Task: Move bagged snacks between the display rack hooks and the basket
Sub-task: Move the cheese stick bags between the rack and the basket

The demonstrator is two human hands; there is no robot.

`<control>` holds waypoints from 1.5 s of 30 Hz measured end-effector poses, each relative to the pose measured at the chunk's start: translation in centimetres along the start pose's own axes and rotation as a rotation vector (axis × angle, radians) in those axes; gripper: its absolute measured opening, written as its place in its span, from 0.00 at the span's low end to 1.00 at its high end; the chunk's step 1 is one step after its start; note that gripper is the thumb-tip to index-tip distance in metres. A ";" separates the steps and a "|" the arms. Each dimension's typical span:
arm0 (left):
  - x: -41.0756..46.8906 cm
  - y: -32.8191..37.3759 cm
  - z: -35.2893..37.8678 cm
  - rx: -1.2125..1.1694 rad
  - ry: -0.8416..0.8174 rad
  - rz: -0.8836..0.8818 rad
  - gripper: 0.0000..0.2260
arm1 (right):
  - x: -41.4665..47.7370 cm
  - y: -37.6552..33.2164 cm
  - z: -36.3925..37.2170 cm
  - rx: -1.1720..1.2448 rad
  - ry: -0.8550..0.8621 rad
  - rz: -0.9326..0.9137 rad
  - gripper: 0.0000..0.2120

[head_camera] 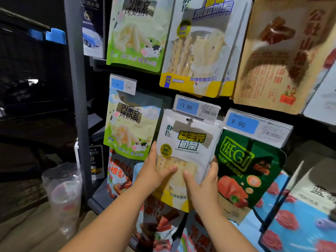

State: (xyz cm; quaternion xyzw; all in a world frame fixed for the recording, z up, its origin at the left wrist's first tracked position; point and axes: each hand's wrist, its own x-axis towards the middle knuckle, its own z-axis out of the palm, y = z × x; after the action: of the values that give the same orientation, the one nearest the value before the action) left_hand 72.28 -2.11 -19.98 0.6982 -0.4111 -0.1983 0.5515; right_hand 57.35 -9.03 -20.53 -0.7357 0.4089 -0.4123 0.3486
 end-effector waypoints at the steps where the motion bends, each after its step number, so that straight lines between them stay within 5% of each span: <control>1: 0.5 0.3 0.1 0.004 -0.022 0.000 0.47 | 0.3 0.2 0.0 0.003 -0.009 -0.008 0.41; 6: 2.9 -1.0 1.0 0.011 -0.071 -0.009 0.52 | 1.9 0.7 -0.5 -0.071 -0.074 0.006 0.34; 10: 3.3 0.6 1.1 0.068 -0.110 0.000 0.47 | 2.7 0.9 -0.5 -0.064 -0.002 0.008 0.43; 22: 4.0 0.1 2.1 0.055 -0.059 -0.022 0.52 | 3.4 1.3 -0.9 -0.065 -0.024 0.042 0.39; 30: 2.6 2.1 1.7 0.436 0.208 -0.051 0.45 | 1.8 -0.1 -2.5 -0.182 -0.174 0.033 0.37; 35: -0.6 3.7 3.7 0.440 0.311 0.012 0.37 | -1.5 -0.6 -6.3 -0.099 -0.260 0.050 0.33; 41: -6.4 6.9 9.9 0.283 0.206 0.262 0.15 | -5.6 0.1 -13.7 -0.016 -0.168 -0.075 0.17; 45: -10.2 9.9 16.1 0.178 -0.007 0.379 0.17 | -9.4 3.0 -21.0 -0.057 0.080 -0.068 0.10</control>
State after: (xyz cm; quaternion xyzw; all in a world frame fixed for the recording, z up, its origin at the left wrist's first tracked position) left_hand 51.07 -4.38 -17.61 0.6537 -0.5526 -0.0563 0.5139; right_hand 34.60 -5.67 -17.36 -0.7415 0.4090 -0.4414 0.2968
